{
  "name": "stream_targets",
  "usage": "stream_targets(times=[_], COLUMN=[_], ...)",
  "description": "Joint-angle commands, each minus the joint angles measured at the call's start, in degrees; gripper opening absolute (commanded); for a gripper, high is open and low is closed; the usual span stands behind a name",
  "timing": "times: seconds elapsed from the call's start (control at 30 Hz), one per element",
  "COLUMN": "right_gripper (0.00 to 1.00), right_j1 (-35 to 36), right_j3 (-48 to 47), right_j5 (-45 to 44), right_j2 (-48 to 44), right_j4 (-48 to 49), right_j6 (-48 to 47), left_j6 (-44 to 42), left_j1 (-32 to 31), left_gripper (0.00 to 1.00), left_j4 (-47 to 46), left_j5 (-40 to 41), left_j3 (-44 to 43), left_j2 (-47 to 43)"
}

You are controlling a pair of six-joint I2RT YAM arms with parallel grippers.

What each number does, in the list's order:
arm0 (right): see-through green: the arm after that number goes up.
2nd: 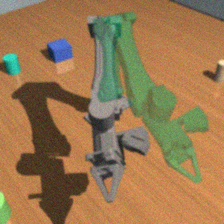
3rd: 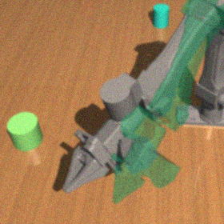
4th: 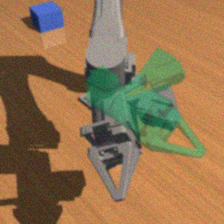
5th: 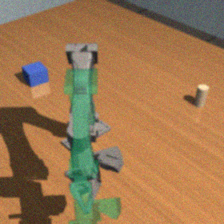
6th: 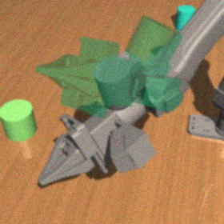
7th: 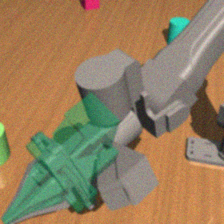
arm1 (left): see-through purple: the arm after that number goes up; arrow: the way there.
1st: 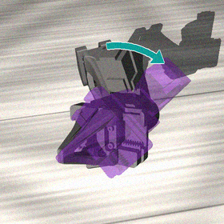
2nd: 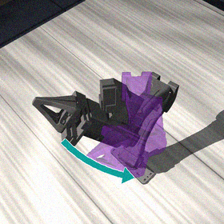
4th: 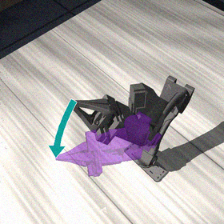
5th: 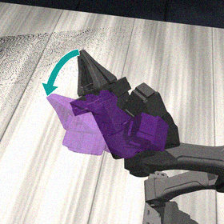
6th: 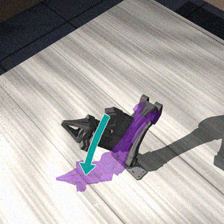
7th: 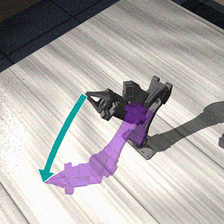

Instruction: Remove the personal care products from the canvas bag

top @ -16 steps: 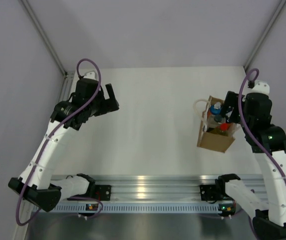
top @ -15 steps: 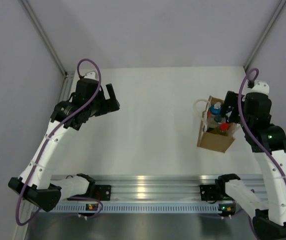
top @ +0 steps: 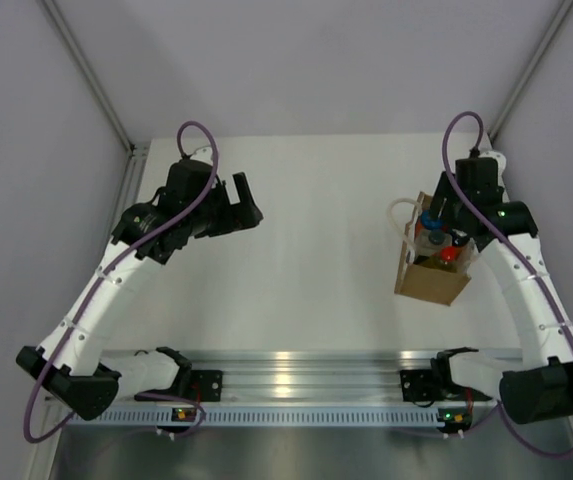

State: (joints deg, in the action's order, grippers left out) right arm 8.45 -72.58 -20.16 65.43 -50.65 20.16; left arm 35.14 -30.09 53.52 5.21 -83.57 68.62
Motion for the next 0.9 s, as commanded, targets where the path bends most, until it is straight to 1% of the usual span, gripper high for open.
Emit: stream_targets(times=[0.0, 0.13, 0.23, 0.27, 0.43, 0.5, 0.8, 0.87], right_gripper=[0.67, 0.62, 0.54, 0.5, 0.47, 0.43, 0.36, 0.32], right_j1=[-0.7, -0.5, -0.6, -0.6, -0.5, -0.5, -0.5, -0.5], right_j3=[-4.0, -4.6, -4.9, -5.1, -6.6, -7.6, -8.8, -8.6], right_j5=[-1.4, -1.5, -0.8, -0.8, -1.5, -2.0, -3.5, -3.6], right_j2=[3.1, 6.8, 9.3, 9.8, 13.8, 15.5, 19.5, 19.7], right_j4=[1.9, 3.7, 5.4, 5.8, 7.1, 7.1, 7.8, 7.8], right_j6=[3.7, 5.9, 7.1, 7.2, 7.4, 7.6, 8.0, 8.3], left_j6=[0.3, 0.0, 0.0, 0.0, -0.7, -1.0, -1.7, -1.8], left_j1=[-0.4, -0.5, -0.5, -0.4, -0.5, -0.5, -0.5, -0.5], left_gripper=[0.98, 0.99, 0.99, 0.99, 0.99, 0.99, 0.98, 0.98], left_j4=[-3.1, -2.9, -3.0, -3.0, -2.9, -2.9, -3.0, -3.0], left_j5=[-0.6, -1.0, -1.2, -1.3, -1.7, -2.0, -2.2, -2.2], left_j3=[-0.3, 1.0, 1.8, 2.0, 2.7, 2.8, 2.9, 3.0], left_j2=[-0.8, -1.6, -2.2, -2.3, -2.4, -2.1, -1.8, -1.7])
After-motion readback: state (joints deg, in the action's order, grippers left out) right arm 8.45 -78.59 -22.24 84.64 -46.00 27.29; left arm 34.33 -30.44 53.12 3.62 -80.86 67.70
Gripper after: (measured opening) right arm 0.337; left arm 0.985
